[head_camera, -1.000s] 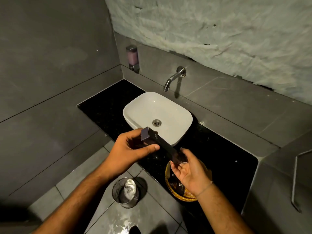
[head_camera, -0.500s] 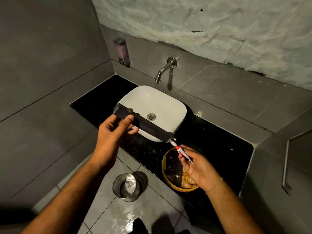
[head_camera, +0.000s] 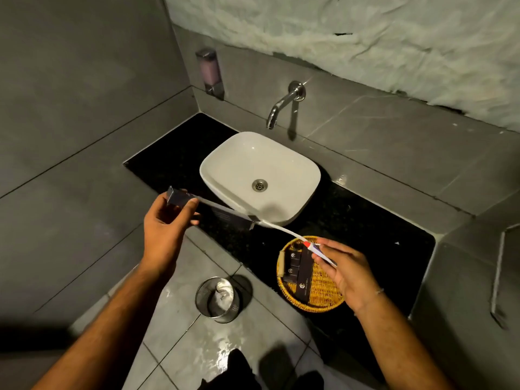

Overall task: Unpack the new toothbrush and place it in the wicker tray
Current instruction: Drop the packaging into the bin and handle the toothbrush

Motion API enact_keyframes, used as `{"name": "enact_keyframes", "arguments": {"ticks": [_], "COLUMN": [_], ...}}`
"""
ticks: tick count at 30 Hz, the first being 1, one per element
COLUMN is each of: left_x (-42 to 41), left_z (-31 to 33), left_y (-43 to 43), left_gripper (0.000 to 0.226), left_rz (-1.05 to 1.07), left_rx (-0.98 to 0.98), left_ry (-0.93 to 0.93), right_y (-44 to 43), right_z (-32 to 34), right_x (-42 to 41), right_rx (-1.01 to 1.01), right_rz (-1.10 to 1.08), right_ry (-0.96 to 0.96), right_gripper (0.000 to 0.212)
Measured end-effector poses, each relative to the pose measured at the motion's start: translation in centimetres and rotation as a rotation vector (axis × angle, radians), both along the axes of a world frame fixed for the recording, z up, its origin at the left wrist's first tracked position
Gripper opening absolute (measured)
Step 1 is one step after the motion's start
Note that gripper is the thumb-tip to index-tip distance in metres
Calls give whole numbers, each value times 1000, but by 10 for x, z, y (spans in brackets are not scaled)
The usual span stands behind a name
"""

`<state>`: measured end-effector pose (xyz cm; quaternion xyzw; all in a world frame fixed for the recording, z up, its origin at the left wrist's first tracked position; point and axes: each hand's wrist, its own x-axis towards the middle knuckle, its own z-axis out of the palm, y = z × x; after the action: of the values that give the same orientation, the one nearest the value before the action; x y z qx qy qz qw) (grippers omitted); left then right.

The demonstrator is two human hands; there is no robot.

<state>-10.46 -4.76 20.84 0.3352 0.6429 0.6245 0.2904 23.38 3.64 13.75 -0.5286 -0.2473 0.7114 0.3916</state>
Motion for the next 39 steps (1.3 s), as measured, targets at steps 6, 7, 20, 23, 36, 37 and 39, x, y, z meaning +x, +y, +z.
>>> {"name": "enact_keyframes", "arguments": {"ticks": [6,7,20,23,36,37,39], "left_x": [-54,-59,-97,-106,-132,-129,-125], "left_z": [-68,-87,-318,-353,-443,-436,-412], "left_y": [-41,-49,-95,-83,-63,-62,-58], "left_gripper": [25,25,29,26,62,56,40], "left_rz": [189,195,352,403,232,243,267], "left_rx": [-234,-312,-841,-856,-1023,-1013,-921], "left_ry": [-15,4,-32,-152,-447,-450,-451], "right_y": [-3,-5,-27,-35,-69,-69,-66], "right_z": [-13,-13,-94,-124,-162,-159,-150], "right_x": [-33,-41,-190,-210,-206,-208,-212], "right_rx": [-7,5,-10,-20,-138,-119,-67], "right_rz": [26,36,220,228,194,201,209], "right_ry": [-106,-119,-189,-223,-275,-290,-347], "right_gripper": [19,22,21,24,14,16,21]}}
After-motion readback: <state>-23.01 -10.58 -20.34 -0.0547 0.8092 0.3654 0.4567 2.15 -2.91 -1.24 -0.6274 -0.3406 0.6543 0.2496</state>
